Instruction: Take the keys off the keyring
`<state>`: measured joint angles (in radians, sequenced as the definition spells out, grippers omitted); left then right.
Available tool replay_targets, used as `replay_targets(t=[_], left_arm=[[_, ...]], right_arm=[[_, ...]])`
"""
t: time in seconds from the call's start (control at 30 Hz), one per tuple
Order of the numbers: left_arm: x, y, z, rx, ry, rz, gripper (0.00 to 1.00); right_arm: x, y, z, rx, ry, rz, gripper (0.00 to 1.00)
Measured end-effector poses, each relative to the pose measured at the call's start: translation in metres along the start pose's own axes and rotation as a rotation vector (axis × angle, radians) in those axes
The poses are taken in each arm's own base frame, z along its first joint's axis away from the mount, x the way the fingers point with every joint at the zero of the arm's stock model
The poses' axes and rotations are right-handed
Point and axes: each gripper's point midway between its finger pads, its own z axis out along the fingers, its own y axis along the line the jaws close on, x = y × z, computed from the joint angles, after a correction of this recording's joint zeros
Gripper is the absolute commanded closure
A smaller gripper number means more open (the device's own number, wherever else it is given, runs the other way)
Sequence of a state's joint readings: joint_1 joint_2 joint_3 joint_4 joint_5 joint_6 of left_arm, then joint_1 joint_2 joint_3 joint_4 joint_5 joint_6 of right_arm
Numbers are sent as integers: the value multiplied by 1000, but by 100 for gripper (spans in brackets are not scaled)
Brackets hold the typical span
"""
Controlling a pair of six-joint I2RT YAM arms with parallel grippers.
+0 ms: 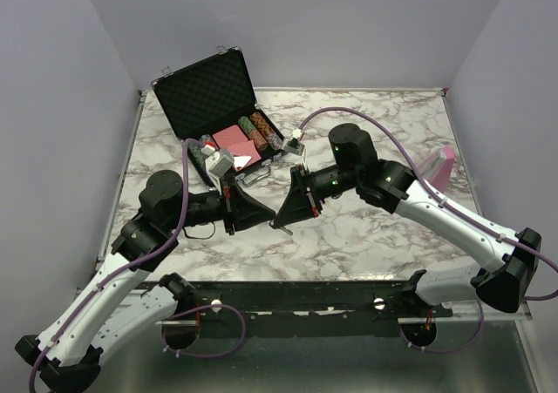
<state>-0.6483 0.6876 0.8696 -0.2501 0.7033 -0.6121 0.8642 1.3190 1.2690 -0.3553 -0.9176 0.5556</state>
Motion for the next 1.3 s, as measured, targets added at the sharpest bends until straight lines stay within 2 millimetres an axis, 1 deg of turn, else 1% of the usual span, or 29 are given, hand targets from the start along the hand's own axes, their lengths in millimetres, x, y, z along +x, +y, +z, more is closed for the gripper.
replay_targets(t=[0.53,0.77,1.1,1.3], left_arm=[[7,-6,2,44,97,12,100],[9,-11,1,73,134,37,100],[21,-12,0,109,205,27,100],[26,-13,0,129,243,18,100]], right_arm=[[10,4,-2,-24,45,0,99],[11,9,-3,-37,71,-14,99],[24,8,1,-50,124,10,99],[28,8,3,-48,148,16,99]])
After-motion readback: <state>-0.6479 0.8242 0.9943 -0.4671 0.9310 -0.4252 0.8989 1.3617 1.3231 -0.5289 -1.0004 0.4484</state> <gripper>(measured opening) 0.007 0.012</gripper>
